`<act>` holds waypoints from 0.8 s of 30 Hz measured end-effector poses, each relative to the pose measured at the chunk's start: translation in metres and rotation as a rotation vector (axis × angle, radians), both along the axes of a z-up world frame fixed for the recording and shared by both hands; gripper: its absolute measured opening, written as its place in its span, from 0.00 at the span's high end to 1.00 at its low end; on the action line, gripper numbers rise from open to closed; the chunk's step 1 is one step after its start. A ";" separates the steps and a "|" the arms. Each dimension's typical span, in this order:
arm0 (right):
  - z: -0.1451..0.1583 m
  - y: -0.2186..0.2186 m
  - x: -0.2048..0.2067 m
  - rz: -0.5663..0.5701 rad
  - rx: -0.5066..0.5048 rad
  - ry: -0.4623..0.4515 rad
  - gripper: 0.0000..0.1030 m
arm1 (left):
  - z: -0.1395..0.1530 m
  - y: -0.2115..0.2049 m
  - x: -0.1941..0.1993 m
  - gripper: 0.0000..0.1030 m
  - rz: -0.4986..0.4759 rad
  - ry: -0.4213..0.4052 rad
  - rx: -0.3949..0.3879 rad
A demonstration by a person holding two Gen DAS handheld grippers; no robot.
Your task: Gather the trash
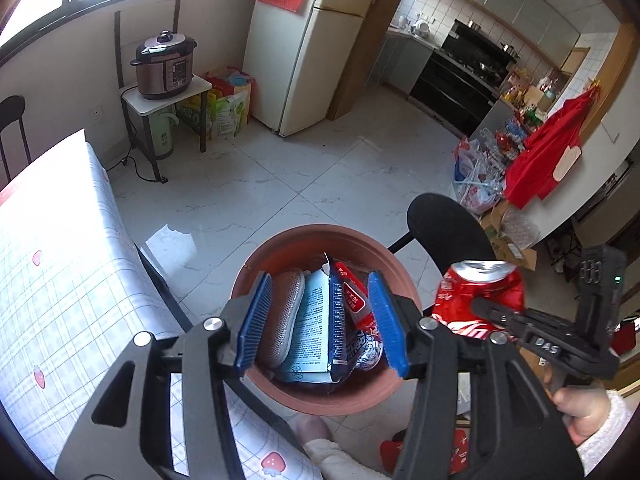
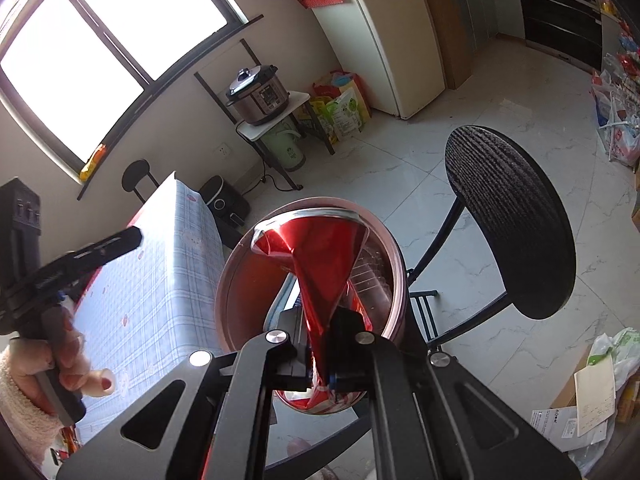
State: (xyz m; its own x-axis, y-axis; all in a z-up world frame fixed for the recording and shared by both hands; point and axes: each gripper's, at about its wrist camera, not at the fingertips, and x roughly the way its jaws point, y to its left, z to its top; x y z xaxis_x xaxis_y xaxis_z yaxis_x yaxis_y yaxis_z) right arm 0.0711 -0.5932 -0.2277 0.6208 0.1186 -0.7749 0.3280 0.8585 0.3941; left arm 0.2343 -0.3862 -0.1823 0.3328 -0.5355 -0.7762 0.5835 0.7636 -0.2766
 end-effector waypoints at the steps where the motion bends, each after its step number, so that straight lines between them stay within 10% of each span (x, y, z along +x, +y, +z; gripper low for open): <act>1: -0.004 0.002 0.005 0.003 -0.003 0.012 0.95 | 0.004 0.007 -0.002 0.48 0.014 -0.007 -0.010; 6: -0.014 0.015 0.024 0.024 -0.015 0.051 0.95 | 0.023 0.045 -0.015 0.19 0.086 -0.054 -0.050; 13: -0.014 0.033 0.045 0.049 -0.080 0.073 0.92 | 0.042 0.093 -0.021 0.15 0.168 -0.096 -0.061; 24: 0.035 0.057 0.048 0.013 -0.183 -0.005 0.29 | 0.062 0.143 -0.025 0.08 0.227 -0.153 -0.064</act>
State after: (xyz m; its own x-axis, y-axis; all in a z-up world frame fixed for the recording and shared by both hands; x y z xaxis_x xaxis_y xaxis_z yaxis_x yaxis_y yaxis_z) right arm 0.1194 -0.5366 -0.1926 0.6243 -0.0160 -0.7810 0.3150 0.9200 0.2330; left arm 0.2092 -0.2433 -0.1199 0.5602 -0.4807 -0.6746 0.4385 0.8630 -0.2508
